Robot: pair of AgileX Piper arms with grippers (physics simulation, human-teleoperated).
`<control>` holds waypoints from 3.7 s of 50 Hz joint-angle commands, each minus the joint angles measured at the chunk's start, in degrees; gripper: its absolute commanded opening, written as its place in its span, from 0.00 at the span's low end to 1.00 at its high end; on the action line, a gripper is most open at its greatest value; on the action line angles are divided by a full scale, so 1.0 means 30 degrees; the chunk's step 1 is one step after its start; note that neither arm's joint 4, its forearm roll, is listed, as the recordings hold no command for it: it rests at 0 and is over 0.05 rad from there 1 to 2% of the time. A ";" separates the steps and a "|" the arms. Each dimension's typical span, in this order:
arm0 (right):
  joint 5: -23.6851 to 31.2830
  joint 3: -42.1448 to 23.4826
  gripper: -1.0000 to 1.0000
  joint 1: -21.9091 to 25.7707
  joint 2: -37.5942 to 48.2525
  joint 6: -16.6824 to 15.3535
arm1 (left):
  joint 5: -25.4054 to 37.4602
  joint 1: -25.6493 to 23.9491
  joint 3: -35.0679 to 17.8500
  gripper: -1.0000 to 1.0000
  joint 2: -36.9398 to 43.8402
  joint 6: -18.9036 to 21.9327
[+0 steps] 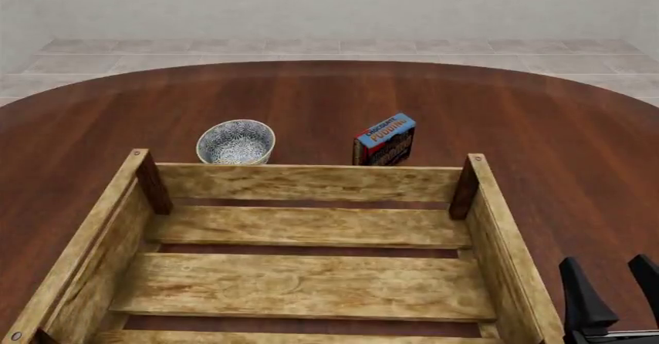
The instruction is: Pick up the salad dressing and put it in the tray.
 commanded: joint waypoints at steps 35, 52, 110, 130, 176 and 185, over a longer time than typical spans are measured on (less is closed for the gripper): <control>-0.0195 0.0012 1.00 0.0138 0.0372 -0.0005 | 0.0912 0.0742 0.1102 1.00 0.0611 -0.1622; -0.0559 0.0022 1.00 0.0275 0.0870 -0.0005 | 0.0948 0.1174 0.1624 1.00 0.0876 -0.2292; -0.0523 0.0021 1.00 -0.0005 0.0833 0.0008 | 0.2363 0.1360 0.3152 1.00 0.0163 -0.2904; -0.0548 0.0024 1.00 -0.0021 0.0901 -0.0026 | 0.2623 0.2268 0.3187 1.00 -0.0046 -0.2287; -0.0541 0.0013 1.00 -0.0043 0.0939 -0.0071 | 0.0905 0.3815 0.4508 1.00 0.1199 -0.2025; -0.0587 0.0025 1.00 -0.0043 0.0987 -0.0091 | 0.0487 0.3865 0.4864 1.00 0.1528 -0.2134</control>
